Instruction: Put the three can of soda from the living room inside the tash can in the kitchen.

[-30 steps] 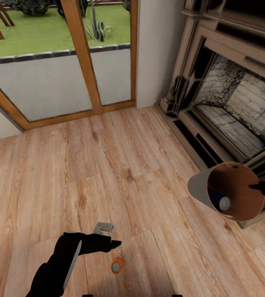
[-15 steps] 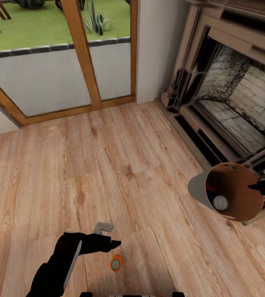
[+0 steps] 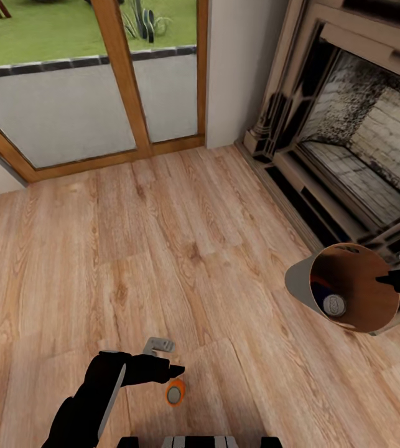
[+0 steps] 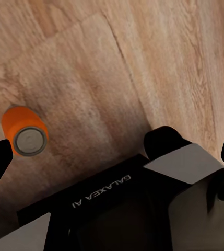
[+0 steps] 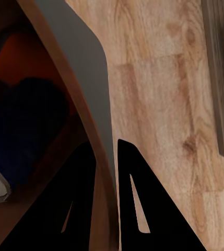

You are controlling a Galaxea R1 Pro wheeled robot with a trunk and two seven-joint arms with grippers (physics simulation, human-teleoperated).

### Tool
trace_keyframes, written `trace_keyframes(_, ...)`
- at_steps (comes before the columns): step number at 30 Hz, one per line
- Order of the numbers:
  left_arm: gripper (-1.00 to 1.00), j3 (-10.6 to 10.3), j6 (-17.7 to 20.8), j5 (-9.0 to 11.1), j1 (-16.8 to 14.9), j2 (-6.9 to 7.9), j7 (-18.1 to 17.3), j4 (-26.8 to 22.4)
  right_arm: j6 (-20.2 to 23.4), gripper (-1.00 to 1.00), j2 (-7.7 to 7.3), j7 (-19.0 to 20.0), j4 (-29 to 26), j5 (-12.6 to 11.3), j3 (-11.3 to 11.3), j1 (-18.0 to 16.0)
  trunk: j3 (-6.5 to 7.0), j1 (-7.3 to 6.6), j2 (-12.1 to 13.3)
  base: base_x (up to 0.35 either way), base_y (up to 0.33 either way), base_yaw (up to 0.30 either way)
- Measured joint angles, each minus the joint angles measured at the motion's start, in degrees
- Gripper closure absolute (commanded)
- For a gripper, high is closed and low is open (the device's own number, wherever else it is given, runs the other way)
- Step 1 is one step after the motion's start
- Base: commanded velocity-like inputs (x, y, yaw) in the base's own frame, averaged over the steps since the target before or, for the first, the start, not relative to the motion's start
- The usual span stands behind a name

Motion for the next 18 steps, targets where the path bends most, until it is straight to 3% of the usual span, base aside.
trace_keyframes(7, -1.0, -0.12, -0.04, 0.01, -0.02, 0.0, 0.04, 0.27, 2.97, 1.0, 0.03, 0.03, -1.6, -0.2, 3.13, 0.0, -1.87, 1.54, -2.81, 0.0, 0.0, 0.0)
trace_keyframes(18, -1.0, -0.17, -0.06, 0.13, -0.02, 0.24, 0.05, -0.05, 2.99, 1.0, 0.09, -0.24, -1.7, 0.09, 3.53, 0.04, -4.8, 3.95, -7.22, 0.0, 0.0, 0.0)
